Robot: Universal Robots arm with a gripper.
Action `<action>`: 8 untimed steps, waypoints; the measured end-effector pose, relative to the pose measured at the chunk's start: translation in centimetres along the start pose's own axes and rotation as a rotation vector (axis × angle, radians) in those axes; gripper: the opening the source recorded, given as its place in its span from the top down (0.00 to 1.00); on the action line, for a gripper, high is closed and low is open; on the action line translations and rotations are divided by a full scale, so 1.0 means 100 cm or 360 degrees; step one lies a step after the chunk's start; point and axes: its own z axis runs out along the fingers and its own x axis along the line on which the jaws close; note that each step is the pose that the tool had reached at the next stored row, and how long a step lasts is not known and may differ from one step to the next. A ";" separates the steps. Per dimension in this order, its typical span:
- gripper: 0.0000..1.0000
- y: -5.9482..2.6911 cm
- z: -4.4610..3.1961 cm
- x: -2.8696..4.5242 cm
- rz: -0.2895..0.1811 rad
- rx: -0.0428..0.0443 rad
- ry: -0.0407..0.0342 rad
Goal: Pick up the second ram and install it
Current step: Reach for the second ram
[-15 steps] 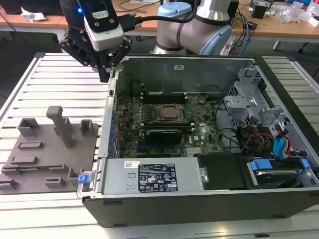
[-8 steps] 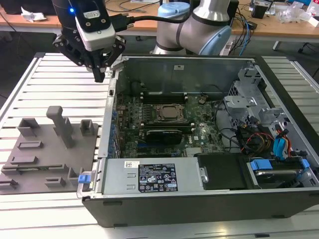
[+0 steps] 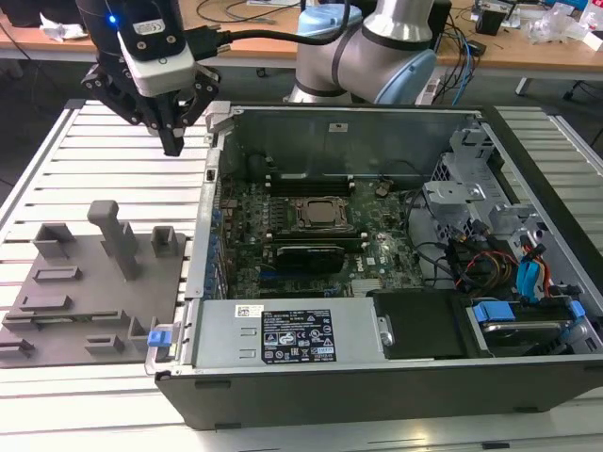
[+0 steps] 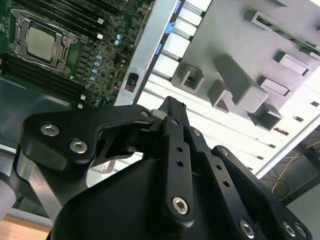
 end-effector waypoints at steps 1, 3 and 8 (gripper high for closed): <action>0.89 -0.0002 0.0000 0.0023 0.0000 0.0000 0.0000; 0.89 -0.0004 -0.0001 0.0058 0.0000 0.0000 0.0000; 0.89 -0.0012 -0.0002 0.0164 0.0000 0.0000 0.0000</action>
